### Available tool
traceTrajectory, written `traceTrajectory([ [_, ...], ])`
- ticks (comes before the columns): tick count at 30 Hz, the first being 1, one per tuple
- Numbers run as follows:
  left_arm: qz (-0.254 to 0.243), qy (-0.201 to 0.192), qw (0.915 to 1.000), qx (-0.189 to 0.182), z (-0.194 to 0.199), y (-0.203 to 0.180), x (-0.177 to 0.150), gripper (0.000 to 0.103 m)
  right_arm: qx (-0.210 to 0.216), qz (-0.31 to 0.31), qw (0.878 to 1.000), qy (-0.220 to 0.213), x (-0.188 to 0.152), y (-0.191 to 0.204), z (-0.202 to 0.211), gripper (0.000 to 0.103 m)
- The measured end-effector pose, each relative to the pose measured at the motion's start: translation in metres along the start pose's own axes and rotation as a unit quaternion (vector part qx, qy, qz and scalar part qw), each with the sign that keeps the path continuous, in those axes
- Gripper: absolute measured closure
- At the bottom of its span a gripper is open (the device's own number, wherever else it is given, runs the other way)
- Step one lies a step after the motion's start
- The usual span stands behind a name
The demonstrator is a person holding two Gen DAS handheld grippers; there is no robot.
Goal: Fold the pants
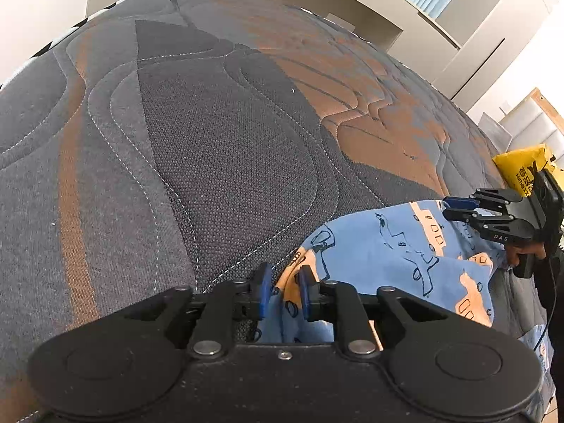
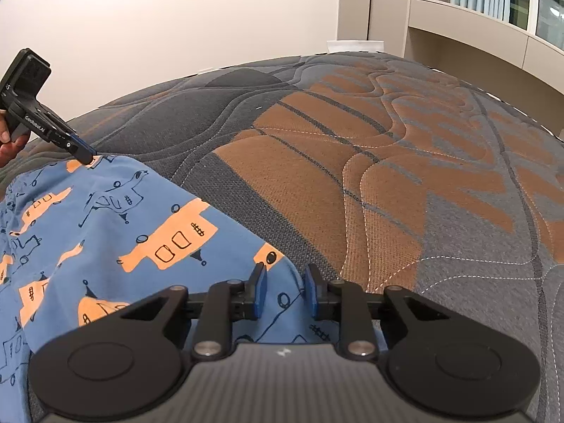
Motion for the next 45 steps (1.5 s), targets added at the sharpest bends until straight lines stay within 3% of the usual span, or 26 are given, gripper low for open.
traceTrajectory([
  [10,0.016,-0.004,0.9999,0.002,0.014,0.012,-0.002,0.071,-0.001,-0.008,1.000,-0.003,-0.001,-0.001,0.001,0.074],
  [17,-0.001,0.010,0.9999,0.011,0.016,0.013,-0.006,0.072,0.000,-0.006,1.000,-0.002,-0.001,-0.002,0.001,0.074],
  [19,-0.007,0.014,0.9999,0.005,0.013,0.008,-0.007,0.081,0.001,-0.010,1.000,-0.003,-0.001,-0.002,0.001,0.074],
  [21,-0.024,0.017,0.9995,0.008,0.010,0.001,-0.009,0.102,0.000,-0.008,1.000,-0.004,-0.002,-0.001,0.001,0.078],
  [23,-0.047,0.011,0.9986,0.020,0.011,-0.009,-0.009,0.103,-0.003,0.007,1.000,-0.006,-0.003,0.005,0.002,0.095],
  [26,-0.058,0.000,0.9958,0.070,0.016,-0.017,-0.006,0.103,-0.022,0.019,0.999,-0.016,-0.005,0.013,0.007,0.099],
  [29,-0.079,-0.035,0.9894,0.117,0.032,-0.027,-0.002,0.103,-0.033,0.034,0.998,-0.034,-0.008,0.025,0.020,0.099],
  [36,-0.147,-0.116,0.9696,0.158,0.084,-0.073,-0.005,0.103,-0.065,0.056,0.991,-0.101,-0.027,0.056,0.087,0.099],
  [41,-0.198,-0.179,0.9531,0.142,0.126,-0.114,-0.032,0.103,-0.088,0.086,0.980,-0.153,-0.063,0.099,0.149,0.099],
  [45,-0.229,-0.199,0.9436,0.133,0.152,-0.139,-0.068,0.103,-0.099,0.114,0.972,-0.181,-0.098,0.143,0.192,0.099],
])
Point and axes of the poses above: each gripper's, at about its wrist camera, not at the fingertips, and z roughly against the way its jaws point, y to its left, x to its top, the point moved 5 cm from there along -z, roughly the way its jaws point, and after that the axes turned 12 degrees about -z, right-handed, at the moved point
